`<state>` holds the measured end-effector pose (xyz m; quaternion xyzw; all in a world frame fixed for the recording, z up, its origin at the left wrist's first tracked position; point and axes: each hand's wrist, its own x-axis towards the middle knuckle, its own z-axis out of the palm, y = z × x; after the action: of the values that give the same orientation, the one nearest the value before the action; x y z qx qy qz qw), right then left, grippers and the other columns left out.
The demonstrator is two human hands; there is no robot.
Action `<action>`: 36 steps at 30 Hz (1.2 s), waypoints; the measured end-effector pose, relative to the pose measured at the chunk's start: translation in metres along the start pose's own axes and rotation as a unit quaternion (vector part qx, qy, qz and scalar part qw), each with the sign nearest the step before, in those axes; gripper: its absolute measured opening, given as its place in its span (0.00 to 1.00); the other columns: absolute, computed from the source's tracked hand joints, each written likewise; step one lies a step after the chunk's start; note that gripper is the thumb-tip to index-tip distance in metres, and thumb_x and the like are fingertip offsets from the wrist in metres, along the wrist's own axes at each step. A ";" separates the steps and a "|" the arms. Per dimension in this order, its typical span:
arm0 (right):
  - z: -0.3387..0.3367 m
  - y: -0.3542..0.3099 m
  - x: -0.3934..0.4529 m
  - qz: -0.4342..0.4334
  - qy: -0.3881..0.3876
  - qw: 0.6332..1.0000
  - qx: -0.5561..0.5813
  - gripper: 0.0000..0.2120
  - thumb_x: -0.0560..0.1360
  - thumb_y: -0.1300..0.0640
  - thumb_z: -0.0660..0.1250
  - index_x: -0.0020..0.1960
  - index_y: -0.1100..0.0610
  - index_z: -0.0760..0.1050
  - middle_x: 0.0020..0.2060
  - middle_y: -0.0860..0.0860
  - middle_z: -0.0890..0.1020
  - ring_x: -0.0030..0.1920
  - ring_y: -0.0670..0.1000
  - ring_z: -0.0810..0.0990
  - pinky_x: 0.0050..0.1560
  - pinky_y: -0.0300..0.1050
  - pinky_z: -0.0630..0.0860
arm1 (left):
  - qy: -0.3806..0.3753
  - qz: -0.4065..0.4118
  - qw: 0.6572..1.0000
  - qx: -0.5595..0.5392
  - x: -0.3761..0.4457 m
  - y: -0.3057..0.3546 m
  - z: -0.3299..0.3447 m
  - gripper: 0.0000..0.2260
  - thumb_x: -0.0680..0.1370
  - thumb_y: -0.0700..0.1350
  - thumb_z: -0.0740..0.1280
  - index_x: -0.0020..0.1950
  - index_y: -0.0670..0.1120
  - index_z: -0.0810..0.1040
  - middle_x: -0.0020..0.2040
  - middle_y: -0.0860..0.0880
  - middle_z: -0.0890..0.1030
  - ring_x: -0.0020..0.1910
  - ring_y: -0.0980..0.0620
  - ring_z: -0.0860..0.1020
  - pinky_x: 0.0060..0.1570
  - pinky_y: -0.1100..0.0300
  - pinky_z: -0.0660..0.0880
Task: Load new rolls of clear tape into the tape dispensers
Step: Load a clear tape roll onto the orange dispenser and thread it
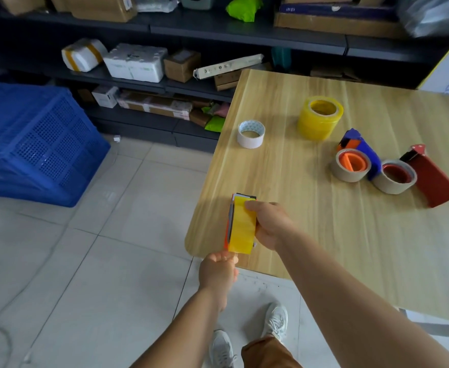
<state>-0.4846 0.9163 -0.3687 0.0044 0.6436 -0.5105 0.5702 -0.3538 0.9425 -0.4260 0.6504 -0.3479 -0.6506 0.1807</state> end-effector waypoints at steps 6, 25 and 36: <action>-0.001 0.009 0.003 -0.007 -0.017 1.000 -0.018 0.15 0.77 0.62 0.65 0.62 0.67 0.71 0.54 0.63 0.81 0.46 0.59 0.82 0.44 0.54 0.79 | 0.018 -0.002 1.000 -0.022 0.004 -0.006 -0.001 0.06 0.76 0.37 0.67 0.49 0.46 0.74 0.39 0.43 0.79 0.27 0.53 0.72 0.29 0.63 0.72; -0.004 0.025 0.013 -0.059 0.027 0.994 -0.088 0.30 0.69 0.43 0.73 0.64 0.58 0.71 0.54 0.55 0.81 0.55 0.58 0.80 0.61 0.60 0.75 | 0.060 0.114 0.901 0.414 0.005 -0.011 -0.009 0.10 0.76 0.45 0.65 0.55 0.44 0.70 0.53 0.47 0.76 0.48 0.48 0.76 0.40 0.61 0.69; -0.007 0.024 0.015 -0.062 0.035 0.992 -0.107 0.28 0.70 0.44 0.73 0.64 0.56 0.72 0.54 0.55 0.80 0.55 0.57 0.80 0.60 0.59 0.76 | 0.053 0.214 0.932 0.288 -0.002 -0.001 0.006 0.21 0.66 0.51 0.72 0.54 0.48 0.70 0.49 0.46 0.78 0.45 0.45 0.79 0.43 0.51 0.79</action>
<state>-0.4813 0.9238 -0.3970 -0.0788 0.7129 -0.4724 0.5123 -0.3588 0.9462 -0.4258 0.6183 -0.6413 -0.4326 0.1389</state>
